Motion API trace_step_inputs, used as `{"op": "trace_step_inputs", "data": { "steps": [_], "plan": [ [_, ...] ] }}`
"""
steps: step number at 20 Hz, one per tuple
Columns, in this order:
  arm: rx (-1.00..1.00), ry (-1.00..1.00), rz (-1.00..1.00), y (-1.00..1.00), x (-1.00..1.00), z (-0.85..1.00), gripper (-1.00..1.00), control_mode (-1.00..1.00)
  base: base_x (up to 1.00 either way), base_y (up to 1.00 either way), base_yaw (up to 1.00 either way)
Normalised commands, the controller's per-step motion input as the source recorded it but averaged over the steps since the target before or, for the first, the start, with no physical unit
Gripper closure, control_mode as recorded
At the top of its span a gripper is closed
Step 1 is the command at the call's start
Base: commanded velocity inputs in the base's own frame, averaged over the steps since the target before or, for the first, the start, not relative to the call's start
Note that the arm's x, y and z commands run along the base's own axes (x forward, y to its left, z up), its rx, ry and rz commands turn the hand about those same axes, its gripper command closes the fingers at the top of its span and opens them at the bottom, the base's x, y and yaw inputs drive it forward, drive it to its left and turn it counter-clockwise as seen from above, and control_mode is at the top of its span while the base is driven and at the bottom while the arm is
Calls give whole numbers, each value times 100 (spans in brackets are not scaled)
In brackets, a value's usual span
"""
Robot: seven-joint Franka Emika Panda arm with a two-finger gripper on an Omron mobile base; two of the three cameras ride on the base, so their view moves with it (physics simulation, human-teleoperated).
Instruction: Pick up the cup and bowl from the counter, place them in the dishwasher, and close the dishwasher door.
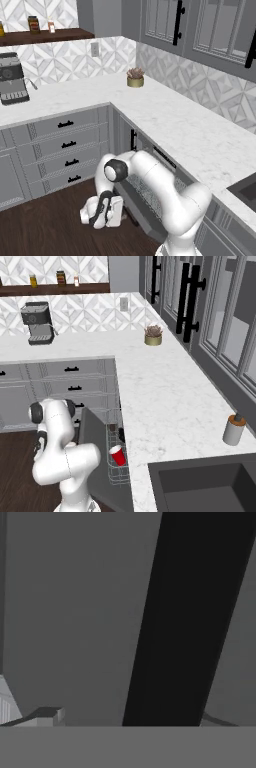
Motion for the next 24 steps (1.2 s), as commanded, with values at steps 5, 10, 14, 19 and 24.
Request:
{"op": "trace_step_inputs", "data": {
  "steps": [5, 10, 14, 19, 24],
  "plan": [
    [0, 0, 0, -100, 0, 54, -100, -100, 0, 0, 0],
    [0, -4, 0, -100, 0, 55, -100, -100, 0, 0, 0],
    [-12, -19, 0, -100, 0, 19, -100, -100, 0, 0, 0],
    [-22, -19, 0, -100, 6, 0, -100, -100, 0, 0, 0],
    [-35, -13, 0, -100, 24, -10, -100, -100, 0, 0, 0]
  ]
}}
